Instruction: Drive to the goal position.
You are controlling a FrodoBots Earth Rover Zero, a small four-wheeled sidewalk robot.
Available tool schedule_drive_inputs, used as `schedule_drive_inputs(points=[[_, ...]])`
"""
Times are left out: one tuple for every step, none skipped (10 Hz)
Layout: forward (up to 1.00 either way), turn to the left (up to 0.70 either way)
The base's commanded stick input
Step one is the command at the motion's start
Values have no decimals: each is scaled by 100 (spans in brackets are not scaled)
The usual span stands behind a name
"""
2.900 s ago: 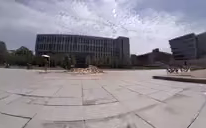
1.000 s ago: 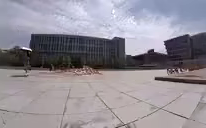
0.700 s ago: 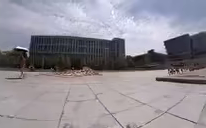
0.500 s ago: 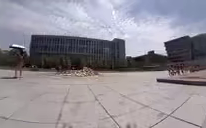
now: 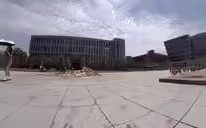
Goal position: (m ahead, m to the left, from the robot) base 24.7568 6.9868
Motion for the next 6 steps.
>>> schedule_drive_inputs(points=[[45,0],[45,0],[45,0],[45,0],[45,0],[45,-27]])
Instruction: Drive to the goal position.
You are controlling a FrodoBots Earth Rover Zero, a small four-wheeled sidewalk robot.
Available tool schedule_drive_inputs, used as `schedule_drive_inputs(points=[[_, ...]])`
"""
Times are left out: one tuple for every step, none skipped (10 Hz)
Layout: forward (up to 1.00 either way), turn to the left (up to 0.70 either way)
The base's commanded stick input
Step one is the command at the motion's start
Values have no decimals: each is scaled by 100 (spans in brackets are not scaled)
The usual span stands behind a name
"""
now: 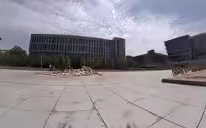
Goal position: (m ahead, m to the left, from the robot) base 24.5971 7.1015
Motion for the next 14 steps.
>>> schedule_drive_inputs(points=[[45,-27],[45,-27],[45,-27],[45,-27],[45,-25],[45,0],[45,0],[45,0],[45,0],[45,0],[45,0],[45,0],[45,0],[45,0]])
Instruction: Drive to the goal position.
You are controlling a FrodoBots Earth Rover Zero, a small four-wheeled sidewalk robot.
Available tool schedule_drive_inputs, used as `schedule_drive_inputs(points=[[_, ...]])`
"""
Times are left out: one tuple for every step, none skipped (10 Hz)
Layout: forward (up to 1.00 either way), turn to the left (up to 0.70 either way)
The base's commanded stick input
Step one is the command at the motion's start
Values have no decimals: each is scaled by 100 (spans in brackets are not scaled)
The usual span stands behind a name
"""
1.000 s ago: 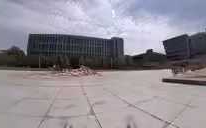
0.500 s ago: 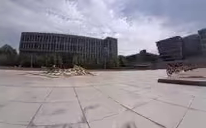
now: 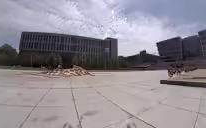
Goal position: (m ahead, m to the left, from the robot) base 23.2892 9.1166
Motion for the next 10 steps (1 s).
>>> schedule_drive_inputs(points=[[45,0],[45,0],[45,0],[45,0],[45,0],[45,0],[45,0],[45,0],[45,0],[45,0]])
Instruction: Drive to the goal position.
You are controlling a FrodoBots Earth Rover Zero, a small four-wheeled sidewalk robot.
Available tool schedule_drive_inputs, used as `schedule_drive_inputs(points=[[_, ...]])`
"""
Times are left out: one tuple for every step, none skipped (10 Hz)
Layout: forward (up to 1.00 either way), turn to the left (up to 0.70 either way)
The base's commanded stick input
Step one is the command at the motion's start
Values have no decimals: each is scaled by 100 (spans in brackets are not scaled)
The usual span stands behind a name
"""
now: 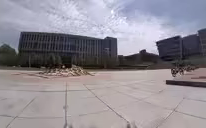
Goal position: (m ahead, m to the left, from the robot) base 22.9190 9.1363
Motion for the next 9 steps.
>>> schedule_drive_inputs(points=[[45,0],[45,0],[45,0],[45,0],[45,0],[45,0],[45,0],[45,0],[45,0]])
